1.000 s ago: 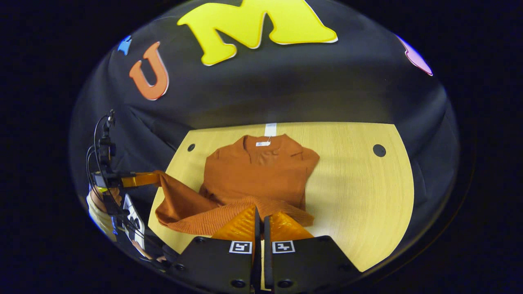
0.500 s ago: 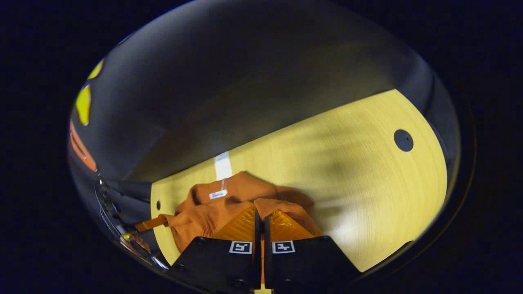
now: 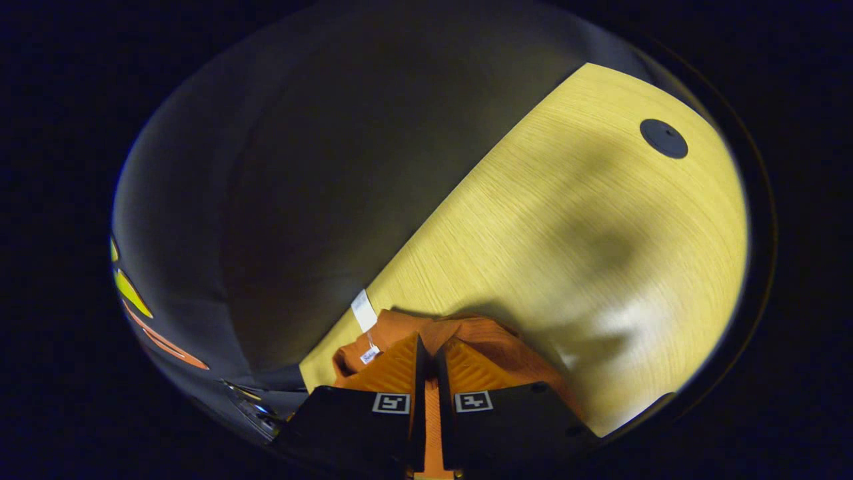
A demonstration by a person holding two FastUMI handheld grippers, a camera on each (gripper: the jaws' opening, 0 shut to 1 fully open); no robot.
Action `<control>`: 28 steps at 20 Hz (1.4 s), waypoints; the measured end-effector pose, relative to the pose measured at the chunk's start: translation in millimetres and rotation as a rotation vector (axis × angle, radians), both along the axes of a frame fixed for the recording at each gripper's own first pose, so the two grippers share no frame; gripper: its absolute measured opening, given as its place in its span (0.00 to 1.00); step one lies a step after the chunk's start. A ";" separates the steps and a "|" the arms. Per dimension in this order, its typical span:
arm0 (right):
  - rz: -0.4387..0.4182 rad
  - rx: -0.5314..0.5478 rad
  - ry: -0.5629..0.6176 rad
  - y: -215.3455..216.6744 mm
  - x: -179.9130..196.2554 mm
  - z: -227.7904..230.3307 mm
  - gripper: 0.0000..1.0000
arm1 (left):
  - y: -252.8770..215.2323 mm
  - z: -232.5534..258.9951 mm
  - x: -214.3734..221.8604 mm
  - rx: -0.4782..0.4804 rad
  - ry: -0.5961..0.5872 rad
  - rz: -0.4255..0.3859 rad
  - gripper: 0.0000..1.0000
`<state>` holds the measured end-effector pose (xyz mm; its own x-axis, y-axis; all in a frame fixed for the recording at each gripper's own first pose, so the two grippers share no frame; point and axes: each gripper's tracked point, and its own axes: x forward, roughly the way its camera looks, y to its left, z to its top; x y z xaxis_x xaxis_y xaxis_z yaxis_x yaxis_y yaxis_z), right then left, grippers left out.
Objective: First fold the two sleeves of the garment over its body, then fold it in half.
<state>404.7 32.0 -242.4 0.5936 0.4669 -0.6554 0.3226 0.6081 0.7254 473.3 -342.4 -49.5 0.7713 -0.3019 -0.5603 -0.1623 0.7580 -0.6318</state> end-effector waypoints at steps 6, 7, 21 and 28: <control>-0.035 0.059 -0.012 5.3 6.3 9.6 0.12 | -10.5 8.0 0.8 -0.233 -0.024 0.081 0.04; -0.050 0.085 -0.017 6.8 6.4 11.8 0.12 | -14.0 16.9 3.7 -0.293 -0.049 0.094 0.04; 0.040 -0.014 -0.286 49.6 13.1 101.0 0.80 | 30.6 88.4 -17.6 -0.330 -0.287 0.247 0.46; 0.195 -0.433 -0.531 31.1 -80.0 187.7 0.98 | 41.0 176.7 -115.4 0.226 -0.436 0.190 0.99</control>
<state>324.7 63.1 -54.7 0.8162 0.3606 -0.4515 -0.1516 0.8876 0.4349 357.9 -301.4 127.3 0.9768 -0.0424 -0.2098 -0.0687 0.8661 -0.4951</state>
